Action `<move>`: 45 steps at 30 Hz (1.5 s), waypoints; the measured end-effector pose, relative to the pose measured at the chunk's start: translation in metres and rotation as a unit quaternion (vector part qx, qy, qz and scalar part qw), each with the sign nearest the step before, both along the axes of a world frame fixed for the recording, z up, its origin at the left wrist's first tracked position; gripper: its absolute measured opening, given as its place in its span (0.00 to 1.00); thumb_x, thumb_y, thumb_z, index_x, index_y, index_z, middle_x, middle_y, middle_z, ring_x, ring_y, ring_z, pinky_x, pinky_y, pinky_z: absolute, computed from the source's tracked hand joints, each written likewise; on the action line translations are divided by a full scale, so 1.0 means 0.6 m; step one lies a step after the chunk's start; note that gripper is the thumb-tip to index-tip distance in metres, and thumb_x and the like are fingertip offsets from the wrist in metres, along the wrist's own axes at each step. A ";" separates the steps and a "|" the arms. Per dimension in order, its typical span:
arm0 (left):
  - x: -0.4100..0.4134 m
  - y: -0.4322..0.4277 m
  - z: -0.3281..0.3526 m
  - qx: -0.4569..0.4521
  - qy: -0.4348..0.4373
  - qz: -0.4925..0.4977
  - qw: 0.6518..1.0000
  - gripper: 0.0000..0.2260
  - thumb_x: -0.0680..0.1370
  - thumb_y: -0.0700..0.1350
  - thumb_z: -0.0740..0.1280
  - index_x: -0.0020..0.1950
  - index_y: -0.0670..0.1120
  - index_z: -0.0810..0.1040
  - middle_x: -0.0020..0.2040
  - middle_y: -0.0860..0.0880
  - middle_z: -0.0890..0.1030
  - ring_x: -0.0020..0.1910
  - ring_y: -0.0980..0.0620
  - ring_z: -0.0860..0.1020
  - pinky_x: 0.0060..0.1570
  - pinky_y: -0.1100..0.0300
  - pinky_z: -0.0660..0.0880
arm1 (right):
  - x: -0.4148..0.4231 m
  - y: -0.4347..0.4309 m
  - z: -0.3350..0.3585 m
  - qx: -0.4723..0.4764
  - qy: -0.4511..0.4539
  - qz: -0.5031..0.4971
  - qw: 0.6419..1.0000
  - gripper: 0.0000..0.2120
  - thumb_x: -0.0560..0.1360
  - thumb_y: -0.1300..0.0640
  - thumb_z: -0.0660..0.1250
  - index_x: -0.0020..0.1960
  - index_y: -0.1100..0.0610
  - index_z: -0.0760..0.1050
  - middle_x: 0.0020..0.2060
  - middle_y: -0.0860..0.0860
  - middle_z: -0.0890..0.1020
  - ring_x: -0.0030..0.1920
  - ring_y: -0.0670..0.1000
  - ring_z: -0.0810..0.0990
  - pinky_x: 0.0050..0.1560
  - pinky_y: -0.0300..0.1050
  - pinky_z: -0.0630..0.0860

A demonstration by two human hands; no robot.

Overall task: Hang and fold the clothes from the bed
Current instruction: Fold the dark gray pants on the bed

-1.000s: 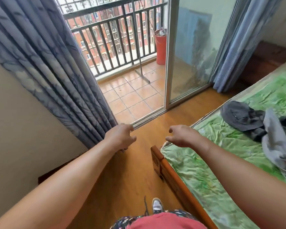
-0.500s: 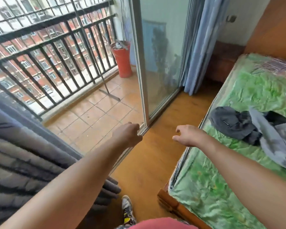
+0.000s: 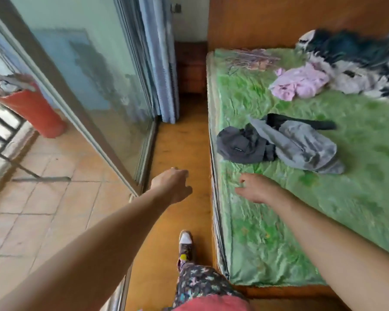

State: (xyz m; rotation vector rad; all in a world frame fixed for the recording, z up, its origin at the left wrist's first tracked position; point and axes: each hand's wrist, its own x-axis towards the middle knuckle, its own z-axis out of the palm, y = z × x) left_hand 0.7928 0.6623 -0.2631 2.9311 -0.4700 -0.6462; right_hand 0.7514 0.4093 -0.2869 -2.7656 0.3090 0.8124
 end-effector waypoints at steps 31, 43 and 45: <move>0.712 -0.719 -0.307 0.123 0.104 -0.551 0.819 0.20 0.79 0.47 0.63 0.71 0.49 0.71 0.67 0.41 0.73 0.65 0.39 0.74 0.62 0.48 0.73 | 0.368 -0.377 -0.321 0.114 0.072 -0.528 0.838 0.19 0.79 0.45 0.63 0.65 0.55 0.72 0.63 0.59 0.78 0.61 0.60 0.78 0.55 0.49 0.76; 0.783 -0.923 -0.597 0.155 0.093 -0.696 0.694 0.30 0.76 0.43 0.71 0.76 0.52 0.64 0.74 0.45 0.64 0.71 0.40 0.65 0.65 0.41 0.72 | 0.506 -0.422 -0.594 0.204 0.054 -0.665 0.717 0.25 0.75 0.53 0.70 0.69 0.57 0.69 0.63 0.60 0.77 0.61 0.62 0.78 0.52 0.48 0.75; 0.779 -0.934 -0.610 0.162 0.104 -0.710 0.677 0.28 0.75 0.41 0.69 0.73 0.53 0.68 0.70 0.45 0.69 0.68 0.39 0.69 0.62 0.42 0.73 | 0.507 -0.406 -0.608 0.226 0.036 -0.680 0.697 0.18 0.75 0.53 0.72 0.61 0.58 0.73 0.56 0.58 0.80 0.58 0.60 0.79 0.47 0.45 0.70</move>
